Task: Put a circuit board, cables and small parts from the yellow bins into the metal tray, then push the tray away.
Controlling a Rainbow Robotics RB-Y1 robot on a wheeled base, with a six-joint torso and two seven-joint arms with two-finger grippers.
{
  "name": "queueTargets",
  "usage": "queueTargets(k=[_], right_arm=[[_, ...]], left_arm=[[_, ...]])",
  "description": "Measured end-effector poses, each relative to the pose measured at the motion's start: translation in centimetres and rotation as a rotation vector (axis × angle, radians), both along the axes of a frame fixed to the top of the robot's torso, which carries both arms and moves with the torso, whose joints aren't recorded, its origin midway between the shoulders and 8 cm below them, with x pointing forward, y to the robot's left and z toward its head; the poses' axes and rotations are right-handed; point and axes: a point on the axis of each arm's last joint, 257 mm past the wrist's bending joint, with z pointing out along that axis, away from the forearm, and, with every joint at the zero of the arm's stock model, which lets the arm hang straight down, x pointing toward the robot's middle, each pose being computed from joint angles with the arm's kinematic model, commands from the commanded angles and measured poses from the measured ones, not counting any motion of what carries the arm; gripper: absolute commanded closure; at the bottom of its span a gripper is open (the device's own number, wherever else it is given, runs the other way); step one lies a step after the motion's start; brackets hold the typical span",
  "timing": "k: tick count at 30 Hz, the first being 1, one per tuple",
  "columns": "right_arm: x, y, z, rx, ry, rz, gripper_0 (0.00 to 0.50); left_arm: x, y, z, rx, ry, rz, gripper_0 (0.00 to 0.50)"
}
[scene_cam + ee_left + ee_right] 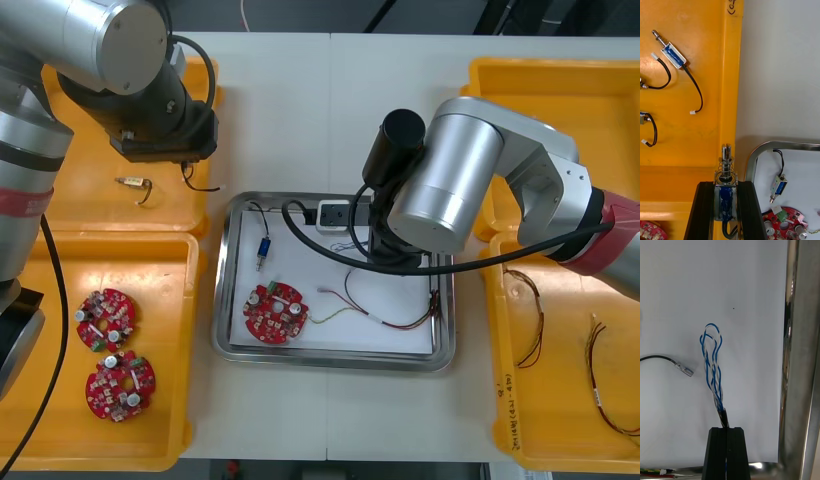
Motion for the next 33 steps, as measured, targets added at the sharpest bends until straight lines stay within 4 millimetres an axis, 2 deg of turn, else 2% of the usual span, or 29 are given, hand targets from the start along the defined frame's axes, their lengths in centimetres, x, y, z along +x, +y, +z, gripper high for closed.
queueTargets(k=[15, 17, 19, 21, 22, 33], right_arm=[[0.8, 1.0, -1.6, 0.0, -0.035, 0.04, 0.5], [1.1, 1.1, -1.8, -0.006, -0.043, 0.059, 0.44], [1.4, 1.2, -2.1, -0.009, -0.053, 0.067, 0.347], [1.6, 0.9, -2.5, -0.022, -0.057, 0.063, 0.046], [1.7, 0.7, -2.6, -0.027, -0.057, 0.061, 0.001], [1.8, 0.3, -2.9, -0.038, -0.052, 0.052, 0.0]], left_arm=[[0.0, 0.0, 0.0, 0.0, 0.0, 0.0, 0.496], [0.0, 0.0, 0.0, 0.0, 0.0, 0.0, 0.497], [0.0, 0.0, 0.0, 0.0, 0.0, 0.0, 0.498], [0.0, 0.0, 0.0, 0.0, 0.0, 0.0, 0.498], [0.0, 0.0, 0.0, 0.0, 0.0, 0.0, 0.495], [0.0, 0.0, 0.0, 0.0, 0.0, 0.0, 0.497]])
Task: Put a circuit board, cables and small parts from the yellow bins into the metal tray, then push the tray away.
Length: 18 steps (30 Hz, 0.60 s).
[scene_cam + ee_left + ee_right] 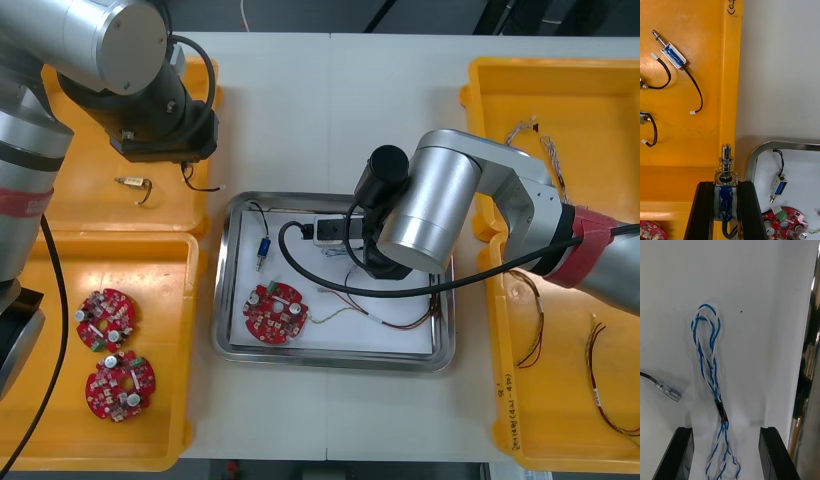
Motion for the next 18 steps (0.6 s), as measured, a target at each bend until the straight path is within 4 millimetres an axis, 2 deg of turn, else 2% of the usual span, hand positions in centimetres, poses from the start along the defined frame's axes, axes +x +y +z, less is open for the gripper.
queueTargets(k=[8, 18], right_arm=[[-1.2, -1.4, 0.3, -0.045, 0.05, -0.037, 0.0], [-3.5, -2.0, 4.3, -0.058, 0.108, -0.081, 0.0]], left_arm=[[0.0, 0.0, 0.0, 0.0, 0.0, 0.0, 0.496], [0.0, 0.0, 0.0, 0.0, 0.0, 0.0, 0.497]])
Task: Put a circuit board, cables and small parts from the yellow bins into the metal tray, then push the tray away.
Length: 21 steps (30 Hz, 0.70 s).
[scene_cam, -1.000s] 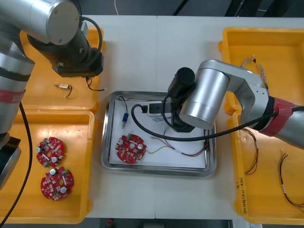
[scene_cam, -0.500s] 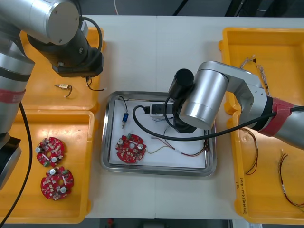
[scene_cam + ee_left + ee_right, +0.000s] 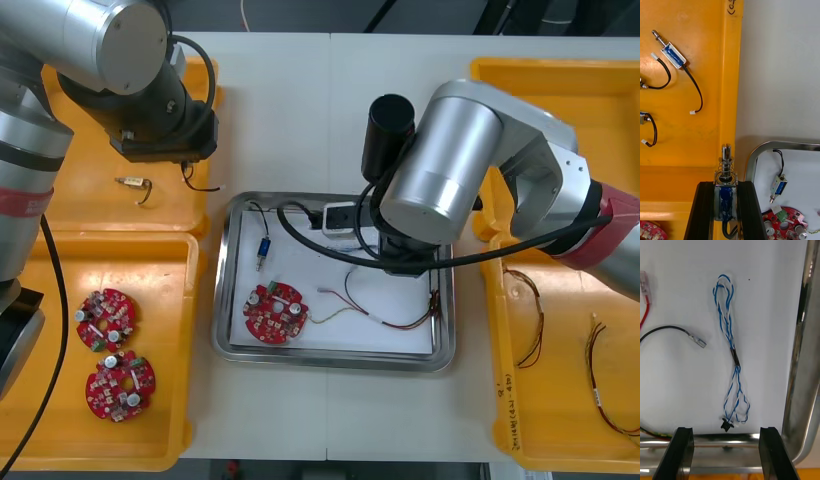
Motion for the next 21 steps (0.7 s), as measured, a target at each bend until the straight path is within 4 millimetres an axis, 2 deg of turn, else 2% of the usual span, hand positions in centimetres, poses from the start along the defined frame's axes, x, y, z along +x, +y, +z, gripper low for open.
queueTargets(k=[4, 8, 14, 18, 21], right_arm=[[-0.8, -0.5, 1.9, -0.004, 0.01, -0.018, 0.0], [-1.7, -1.4, 3.6, -0.016, 0.025, -0.044, 0.0], [-1.7, -1.0, 6.3, 0.066, 0.006, -0.092, 0.0], [-1.6, -0.6, 8.0, 0.169, 0.0, -0.184, 0.0], [-1.6, -0.9, 9.3, 0.234, -0.004, -0.249, 0.0]], left_arm=[[-0.6, -0.1, -0.7, 0.001, 0.027, -0.001, 0.499], [-1.3, -1.0, -1.6, -0.019, 0.06, -0.021, 0.498], [-1.8, -2.7, -0.9, -0.066, 0.052, -0.066, 0.499], [-1.9, -3.4, -0.5, -0.07, 0.039, -0.082, 0.499], [-2.0, -3.8, -0.6, -0.074, 0.041, -0.089, 0.498]])
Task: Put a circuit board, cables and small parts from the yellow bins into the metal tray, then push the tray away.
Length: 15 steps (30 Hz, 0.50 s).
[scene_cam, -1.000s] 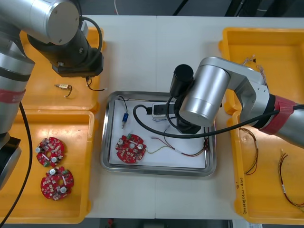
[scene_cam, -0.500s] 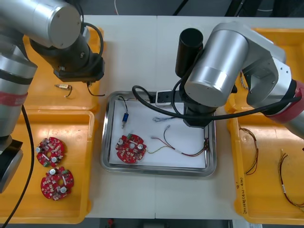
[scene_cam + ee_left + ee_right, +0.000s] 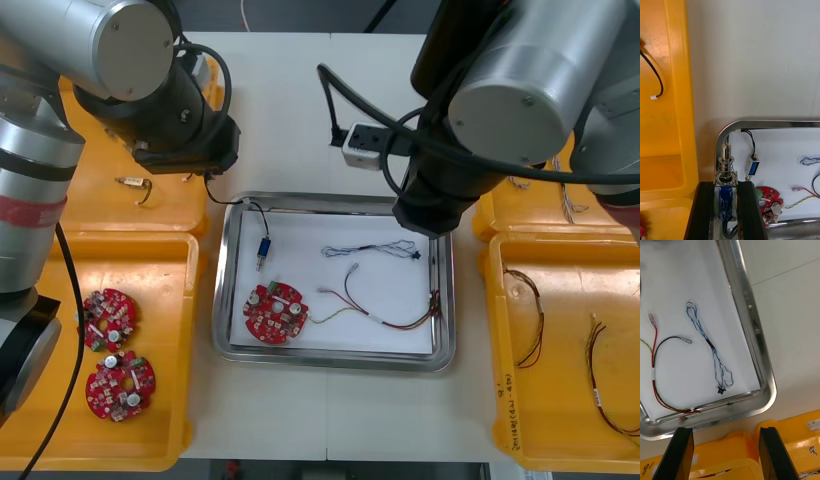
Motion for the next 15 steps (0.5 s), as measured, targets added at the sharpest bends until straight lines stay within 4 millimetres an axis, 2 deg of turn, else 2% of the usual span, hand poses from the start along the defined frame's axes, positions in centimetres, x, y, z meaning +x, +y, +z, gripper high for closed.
queueTargets(k=[4, 11, 15], right_arm=[[0.0, -2.1, 1.4, 0.076, 0.004, -0.094, 0.0], [0.1, -8.4, 2.8, 0.168, -0.01, -0.339, 0.0], [-0.5, -11.5, 3.2, 0.22, -0.012, -0.461, 0.0]], left_arm=[[-0.2, -0.8, -0.5, 0.009, 0.005, -0.014, 0.499], [-1.0, -2.6, -1.8, 0.037, 0.024, -0.055, 0.499], [-1.6, -3.5, -2.8, 0.066, 0.038, -0.067, 0.499]])
